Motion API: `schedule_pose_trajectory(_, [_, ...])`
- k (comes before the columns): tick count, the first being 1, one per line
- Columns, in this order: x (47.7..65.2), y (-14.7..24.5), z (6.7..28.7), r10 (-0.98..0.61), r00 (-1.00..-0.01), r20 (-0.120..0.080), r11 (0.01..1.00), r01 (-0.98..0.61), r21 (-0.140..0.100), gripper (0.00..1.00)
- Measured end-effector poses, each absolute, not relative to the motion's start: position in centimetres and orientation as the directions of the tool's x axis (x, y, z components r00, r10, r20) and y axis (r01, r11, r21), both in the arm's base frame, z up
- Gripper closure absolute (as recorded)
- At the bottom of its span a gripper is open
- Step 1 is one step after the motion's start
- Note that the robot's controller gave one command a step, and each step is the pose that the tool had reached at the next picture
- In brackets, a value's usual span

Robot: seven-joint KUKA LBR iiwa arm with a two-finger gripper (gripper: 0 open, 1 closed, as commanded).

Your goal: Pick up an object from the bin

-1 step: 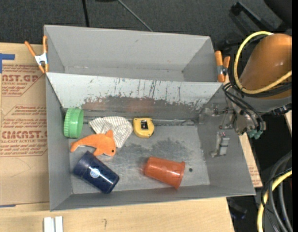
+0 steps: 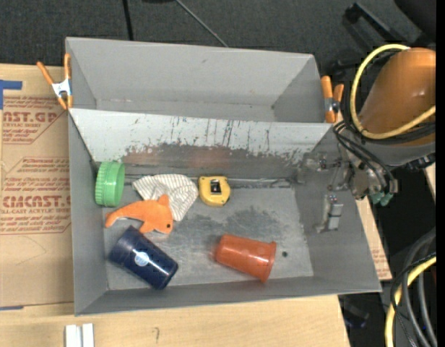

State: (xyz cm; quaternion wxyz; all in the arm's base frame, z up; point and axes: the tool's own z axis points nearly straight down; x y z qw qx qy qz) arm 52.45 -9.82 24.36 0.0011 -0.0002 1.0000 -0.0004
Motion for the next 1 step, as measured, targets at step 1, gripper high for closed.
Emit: schedule_pose_trajectory(1, [52.62, -9.65, 23.53, 0.0, -1.0, -0.013, 1.0, 0.0, -0.003, 0.0])
